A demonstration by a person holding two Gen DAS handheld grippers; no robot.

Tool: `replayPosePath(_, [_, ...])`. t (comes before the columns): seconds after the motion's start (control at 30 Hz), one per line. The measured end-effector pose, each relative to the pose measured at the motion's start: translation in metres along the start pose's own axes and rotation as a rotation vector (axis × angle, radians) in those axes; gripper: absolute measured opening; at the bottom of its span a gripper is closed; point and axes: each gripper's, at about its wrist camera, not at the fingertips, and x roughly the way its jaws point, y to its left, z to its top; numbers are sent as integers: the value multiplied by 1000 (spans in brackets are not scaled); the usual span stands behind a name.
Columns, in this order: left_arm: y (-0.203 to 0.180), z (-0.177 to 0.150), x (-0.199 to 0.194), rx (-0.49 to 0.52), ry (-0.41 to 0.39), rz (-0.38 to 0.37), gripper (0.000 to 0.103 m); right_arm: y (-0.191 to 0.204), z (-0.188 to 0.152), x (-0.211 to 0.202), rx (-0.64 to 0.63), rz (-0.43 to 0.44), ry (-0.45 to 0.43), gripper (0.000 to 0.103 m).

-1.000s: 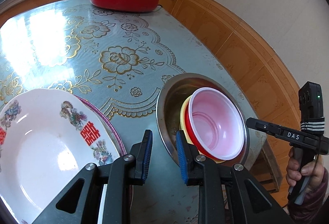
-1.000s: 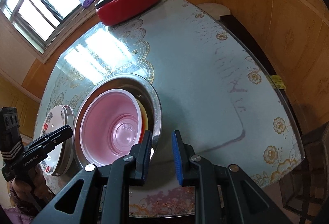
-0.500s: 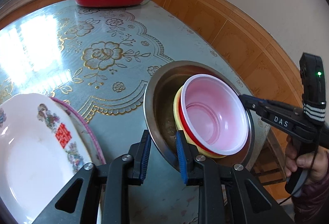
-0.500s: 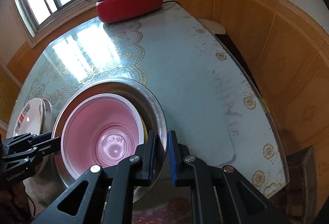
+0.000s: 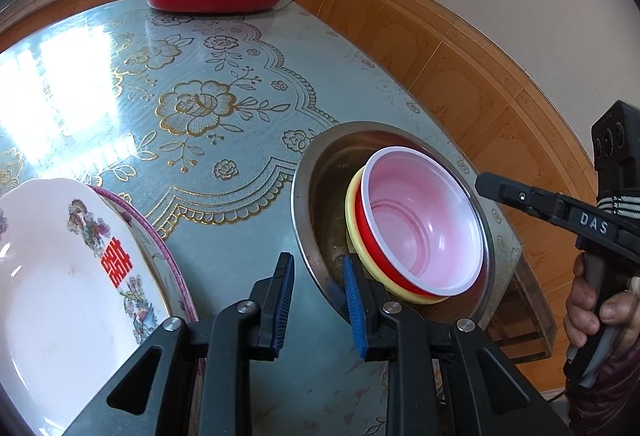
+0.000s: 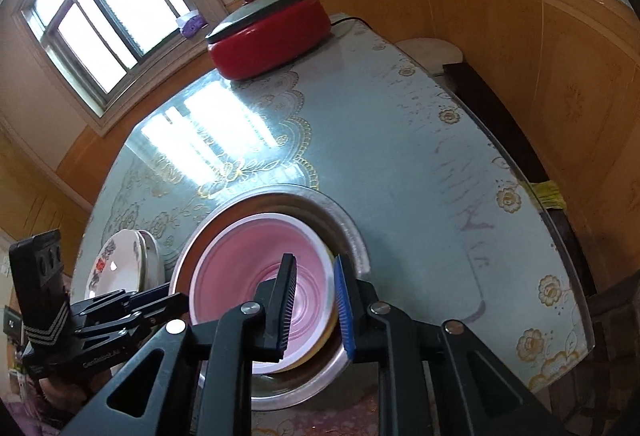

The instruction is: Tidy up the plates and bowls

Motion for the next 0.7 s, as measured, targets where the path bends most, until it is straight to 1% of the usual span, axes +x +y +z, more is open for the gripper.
replayPosePath(0.1, [0,0,0,0,0,-2,25,8,-4,8,-23,-36,37,19])
replayPosePath(0.2, [0,-1,-1,0,0,-8,25,13,-7,13,-39,-83,50,20])
replayPosePath(0.23, [-1,-2,-1,0,-1,-10,25,15,-6,16,-41,-84,55,22])
replayPosePath(0.3, [-1,-3,-2,-2,-3,-11,26,18,-8,21,-42,-63,75,22])
replayPosePath(0.4, [-2,-5,-4,-2,-8,-10,26,26,-9,25,-65,-57,88,22])
replayPosePath(0.5, [-3,-6,-5,0,-9,-12,27,28,-8,20,-74,-55,75,22])
replayPosePath(0.57, [-3,-6,-4,1,-8,-11,27,27,-6,13,-69,-63,52,22])
replayPosePath(0.63, [-3,-6,-5,0,-9,-10,26,19,-2,4,-38,-79,14,22])
replayPosePath(0.7, [-3,-5,-4,0,-7,-8,26,11,-1,1,-15,-82,13,22])
